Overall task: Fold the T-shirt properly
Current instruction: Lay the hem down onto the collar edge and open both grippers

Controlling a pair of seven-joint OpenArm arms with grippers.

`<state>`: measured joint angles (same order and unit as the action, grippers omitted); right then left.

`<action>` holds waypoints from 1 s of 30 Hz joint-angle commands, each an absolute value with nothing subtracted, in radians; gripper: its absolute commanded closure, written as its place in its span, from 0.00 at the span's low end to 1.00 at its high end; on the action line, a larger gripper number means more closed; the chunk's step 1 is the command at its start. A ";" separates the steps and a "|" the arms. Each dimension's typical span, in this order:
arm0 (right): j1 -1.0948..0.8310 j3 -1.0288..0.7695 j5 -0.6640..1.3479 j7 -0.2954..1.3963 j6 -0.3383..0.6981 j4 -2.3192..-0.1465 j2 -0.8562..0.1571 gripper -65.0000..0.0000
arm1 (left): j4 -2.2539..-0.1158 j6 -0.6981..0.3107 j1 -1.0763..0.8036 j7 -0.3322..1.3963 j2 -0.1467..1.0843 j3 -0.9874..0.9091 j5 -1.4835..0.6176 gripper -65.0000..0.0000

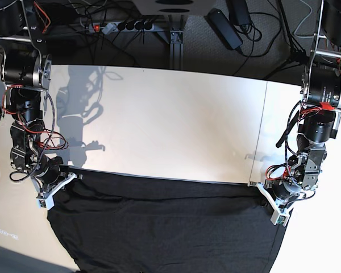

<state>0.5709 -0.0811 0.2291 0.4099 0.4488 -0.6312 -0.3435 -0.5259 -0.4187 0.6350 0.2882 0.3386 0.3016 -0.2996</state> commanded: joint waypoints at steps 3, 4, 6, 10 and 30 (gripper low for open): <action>0.539 -0.080 0.239 0.482 0.495 -0.648 -0.349 1.00 | -0.529 -0.406 0.657 0.372 0.350 0.301 -0.286 1.00; 0.527 -0.080 0.252 0.493 0.495 -0.660 -0.349 1.00 | -0.529 -0.409 0.657 0.387 0.353 0.301 -0.286 1.00; 0.502 -0.080 0.277 0.533 0.495 -0.696 -0.349 1.00 | -0.529 -0.429 0.655 0.407 0.355 0.301 -0.287 1.00; 0.435 -0.081 0.286 0.599 0.495 -0.811 -0.350 1.00 | -0.545 -0.484 0.638 0.424 0.368 0.301 -0.316 1.00; 0.018 -0.213 0.401 0.702 0.495 -1.344 -0.352 1.00 | -1.151 -0.502 0.108 0.474 0.527 0.129 -0.382 1.00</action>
<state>0.0174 -0.2096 0.4255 0.6563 0.4511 -1.3407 -0.3405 -1.1530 -0.4877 0.1085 0.4145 0.5152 0.1265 -0.4026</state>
